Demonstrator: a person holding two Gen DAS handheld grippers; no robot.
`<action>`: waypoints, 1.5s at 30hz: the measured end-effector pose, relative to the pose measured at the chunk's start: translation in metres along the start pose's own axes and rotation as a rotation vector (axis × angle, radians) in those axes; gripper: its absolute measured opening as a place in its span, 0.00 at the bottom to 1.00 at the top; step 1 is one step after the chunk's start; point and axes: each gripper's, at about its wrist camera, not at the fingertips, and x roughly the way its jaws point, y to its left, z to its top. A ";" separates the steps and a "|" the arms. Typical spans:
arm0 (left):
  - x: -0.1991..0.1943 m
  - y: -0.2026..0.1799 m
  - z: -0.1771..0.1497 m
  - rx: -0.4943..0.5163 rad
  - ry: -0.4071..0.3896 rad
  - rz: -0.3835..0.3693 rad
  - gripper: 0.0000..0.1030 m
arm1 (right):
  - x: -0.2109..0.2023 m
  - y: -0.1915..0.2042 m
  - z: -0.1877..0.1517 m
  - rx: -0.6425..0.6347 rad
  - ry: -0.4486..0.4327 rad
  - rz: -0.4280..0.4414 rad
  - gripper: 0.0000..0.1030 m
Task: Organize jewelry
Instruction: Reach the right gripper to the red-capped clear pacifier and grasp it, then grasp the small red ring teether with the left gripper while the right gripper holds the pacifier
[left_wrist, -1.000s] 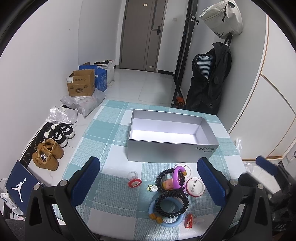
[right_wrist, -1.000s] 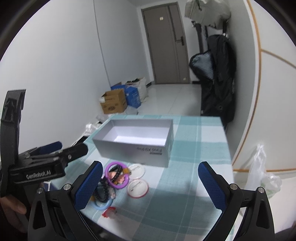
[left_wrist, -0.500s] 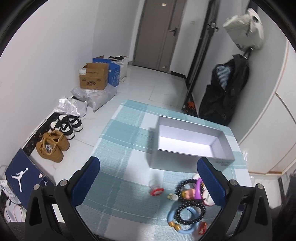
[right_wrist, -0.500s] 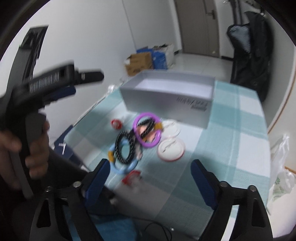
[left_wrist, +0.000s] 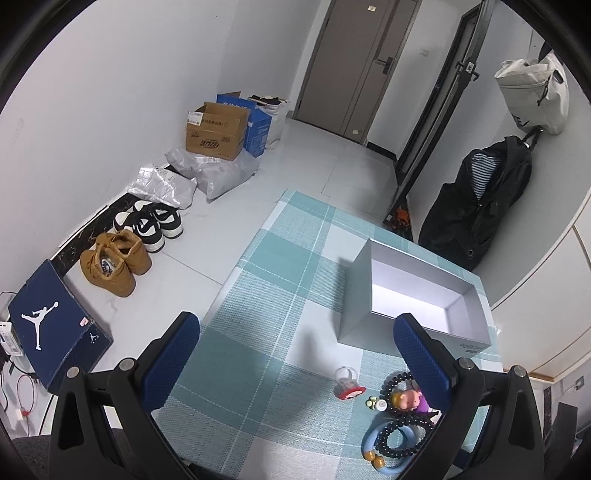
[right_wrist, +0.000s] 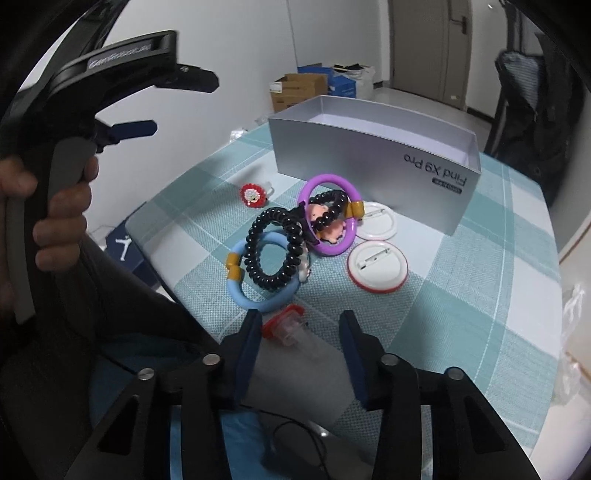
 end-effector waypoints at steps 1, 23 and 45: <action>0.001 0.001 0.000 -0.003 0.003 -0.002 0.99 | 0.001 0.001 -0.001 -0.008 0.001 0.008 0.31; 0.031 -0.008 -0.021 0.089 0.224 -0.054 0.87 | -0.012 -0.035 0.021 0.168 -0.086 0.019 0.26; 0.052 -0.041 -0.037 0.254 0.321 -0.013 0.34 | -0.025 -0.056 0.027 0.242 -0.148 0.052 0.26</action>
